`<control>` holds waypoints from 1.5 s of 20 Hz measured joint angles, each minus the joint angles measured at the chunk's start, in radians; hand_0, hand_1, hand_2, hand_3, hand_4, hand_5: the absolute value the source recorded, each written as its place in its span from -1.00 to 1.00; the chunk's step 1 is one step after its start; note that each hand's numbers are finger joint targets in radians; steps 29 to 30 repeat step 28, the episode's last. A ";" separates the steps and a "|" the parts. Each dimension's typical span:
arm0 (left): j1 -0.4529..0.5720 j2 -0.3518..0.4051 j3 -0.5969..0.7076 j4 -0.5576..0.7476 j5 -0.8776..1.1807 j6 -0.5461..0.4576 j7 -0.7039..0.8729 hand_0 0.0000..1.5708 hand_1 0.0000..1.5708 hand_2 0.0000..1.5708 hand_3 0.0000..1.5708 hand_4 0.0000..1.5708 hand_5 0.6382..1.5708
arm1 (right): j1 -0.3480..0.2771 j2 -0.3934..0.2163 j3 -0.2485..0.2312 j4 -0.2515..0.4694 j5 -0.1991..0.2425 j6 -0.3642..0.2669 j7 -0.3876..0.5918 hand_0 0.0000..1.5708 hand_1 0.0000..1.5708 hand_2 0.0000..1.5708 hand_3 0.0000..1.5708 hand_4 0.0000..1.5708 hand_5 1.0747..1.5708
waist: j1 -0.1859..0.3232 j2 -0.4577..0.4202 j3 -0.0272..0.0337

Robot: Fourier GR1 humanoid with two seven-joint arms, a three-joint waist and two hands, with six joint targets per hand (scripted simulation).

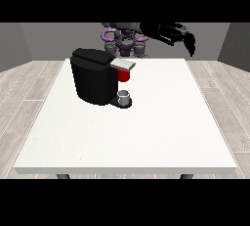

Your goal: Insert the coffee pod into the coffee machine and close the lid

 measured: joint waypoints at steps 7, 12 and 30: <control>-0.024 0.004 -0.014 -0.014 0.014 -0.024 -0.013 -1.00 -1.00 -1.00 -1.00 -0.58 1.00 | -0.073 -0.021 -0.029 0.052 0.008 -0.009 -0.019 -1.00 -1.00 -1.00 -1.00 -1.00 1.00 | 0.052 0.061 0.0000; -0.056 0.010 -0.019 -0.040 0.030 -0.036 0.025 -1.00 -1.00 -1.00 -1.00 -0.56 1.00 | -0.099 -0.030 -0.064 0.092 -0.013 -0.001 -0.040 -1.00 -1.00 -1.00 -1.00 -0.83 1.00 | 0.073 0.081 0.0000; 0.007 -0.027 -0.047 -0.012 0.003 0.004 0.048 -1.00 -1.00 -1.00 -1.00 -0.66 1.00 | 0.045 0.106 -0.009 0.066 -0.078 0.024 -0.223 -1.00 -1.00 -1.00 -1.00 -0.67 1.00 | -0.019 -0.035 0.0002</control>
